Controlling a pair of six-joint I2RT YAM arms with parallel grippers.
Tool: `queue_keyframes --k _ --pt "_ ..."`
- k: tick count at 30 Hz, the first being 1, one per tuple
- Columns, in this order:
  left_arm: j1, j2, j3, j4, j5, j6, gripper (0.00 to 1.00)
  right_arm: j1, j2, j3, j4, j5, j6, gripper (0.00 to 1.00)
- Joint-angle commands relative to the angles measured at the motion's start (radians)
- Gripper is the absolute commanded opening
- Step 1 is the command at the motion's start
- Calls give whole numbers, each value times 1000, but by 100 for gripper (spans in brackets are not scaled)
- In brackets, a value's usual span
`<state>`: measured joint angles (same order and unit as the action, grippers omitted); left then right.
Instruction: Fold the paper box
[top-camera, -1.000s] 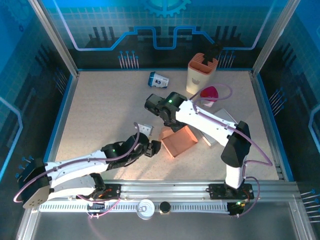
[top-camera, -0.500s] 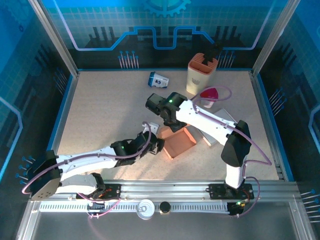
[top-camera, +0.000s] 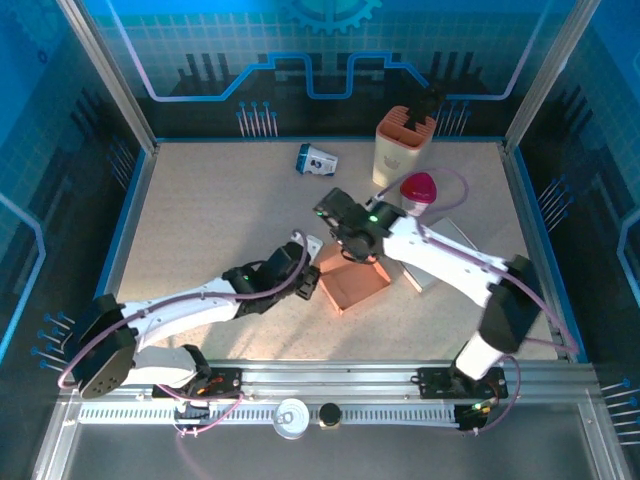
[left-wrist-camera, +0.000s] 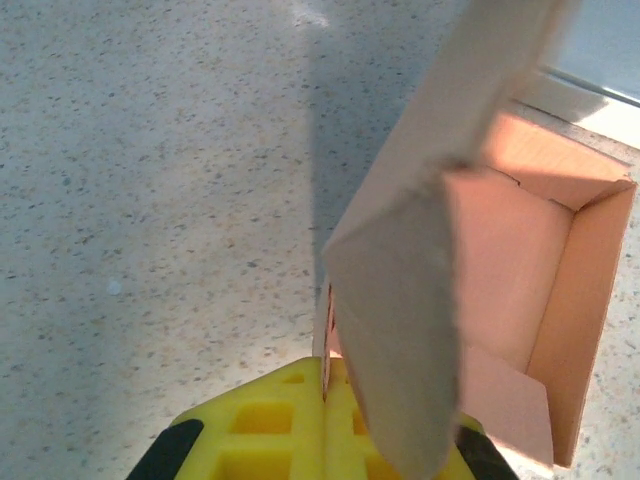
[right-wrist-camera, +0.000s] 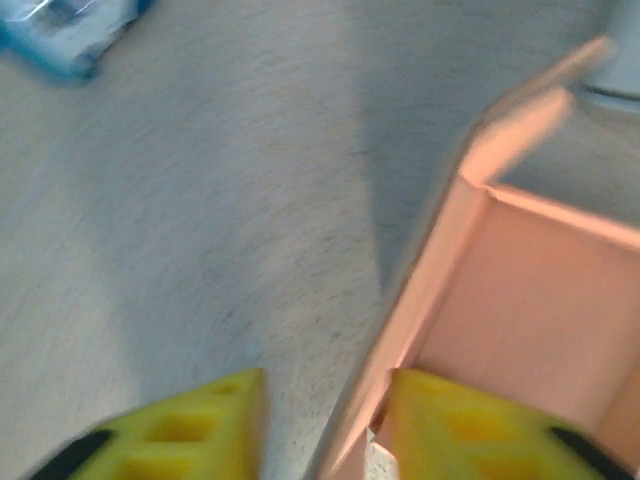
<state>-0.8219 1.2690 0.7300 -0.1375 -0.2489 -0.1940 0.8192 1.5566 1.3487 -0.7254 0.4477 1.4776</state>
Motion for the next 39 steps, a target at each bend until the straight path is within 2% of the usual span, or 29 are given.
queue_keyframes --k 1,3,4,8,10,13,20,26,29,34,39 --pt "79 -62 44 -77 181 119 0 -68 -223 -221 438 -185 -547 57" --pt "112 -61 61 -112 238 181 0 -98 -363 -363 488 -233 -681 70" --pt "133 -52 70 -125 279 202 0 -118 -430 -427 487 -253 -742 71" --pt "201 -10 107 -175 363 253 0 -224 -552 -595 403 -341 -849 64" --pt "224 19 119 -180 377 256 0 -275 -533 -642 396 -407 -856 58" --pt "242 64 151 -201 406 256 0 -324 -455 -691 465 -474 -889 56" --pt "241 85 158 -199 376 274 0 -355 -203 -607 527 -560 -974 47" --pt "242 86 170 -200 360 277 0 -354 -92 -570 496 -513 -995 39" --pt "241 88 176 -202 354 282 0 -338 -82 -585 496 -462 -1007 36" --pt "241 101 181 -199 343 284 0 -327 -81 -599 505 -449 -1015 27" --pt "241 115 183 -198 340 280 0 -283 -92 -604 476 -379 -1014 27"
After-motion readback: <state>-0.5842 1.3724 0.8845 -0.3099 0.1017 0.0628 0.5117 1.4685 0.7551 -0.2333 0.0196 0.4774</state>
